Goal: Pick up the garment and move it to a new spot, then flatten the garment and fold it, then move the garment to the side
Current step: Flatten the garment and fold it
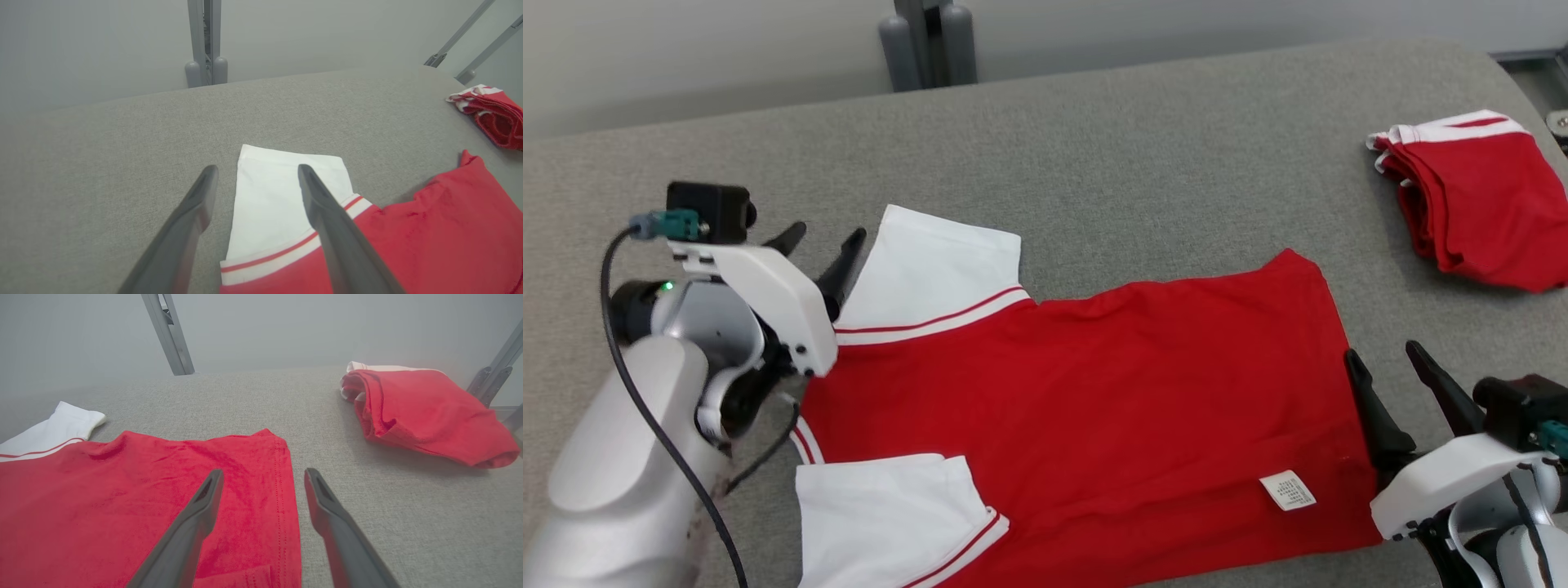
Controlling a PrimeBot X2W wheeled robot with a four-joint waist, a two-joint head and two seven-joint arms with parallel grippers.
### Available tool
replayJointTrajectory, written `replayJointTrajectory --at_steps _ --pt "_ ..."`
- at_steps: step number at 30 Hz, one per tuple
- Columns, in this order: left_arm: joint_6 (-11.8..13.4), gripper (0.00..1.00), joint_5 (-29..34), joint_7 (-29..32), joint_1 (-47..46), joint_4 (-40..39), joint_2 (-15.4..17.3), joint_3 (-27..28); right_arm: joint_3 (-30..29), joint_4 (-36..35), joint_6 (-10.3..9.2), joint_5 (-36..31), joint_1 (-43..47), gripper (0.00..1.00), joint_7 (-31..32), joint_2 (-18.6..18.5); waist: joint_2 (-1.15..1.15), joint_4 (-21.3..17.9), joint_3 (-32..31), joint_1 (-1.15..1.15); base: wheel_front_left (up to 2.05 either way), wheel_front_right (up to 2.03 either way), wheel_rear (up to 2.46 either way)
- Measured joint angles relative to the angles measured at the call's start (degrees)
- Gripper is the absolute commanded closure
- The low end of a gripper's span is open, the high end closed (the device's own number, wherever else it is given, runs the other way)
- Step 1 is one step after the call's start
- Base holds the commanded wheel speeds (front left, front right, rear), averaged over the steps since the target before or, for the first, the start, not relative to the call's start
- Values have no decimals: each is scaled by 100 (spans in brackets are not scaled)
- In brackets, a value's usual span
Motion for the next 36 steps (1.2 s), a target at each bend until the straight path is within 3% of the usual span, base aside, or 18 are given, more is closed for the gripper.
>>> replayJointTrajectory --at_steps 9,17,26,36 --pt "-430 0 505 163 -1373 1269 96 -452 260 270 0 130 -503 0 -257 24 0 -392 710 0 0 0 0" --pt "-649 0 57 345 -2304 2281 -36 -238 358 396 0 153 -833 0 -403 70 0 -599 1176 0 0 0 0" --pt "-757 0 -138 1066 -3019 3188 -88 -403 506 650 0 156 -1173 0 -549 124 0 -773 1429 0 0 0 0" --pt "-801 0 -160 1739 -3256 3388 -20 -849 472 880 0 204 -1253 0 -653 83 0 -756 1343 0 0 0 0"
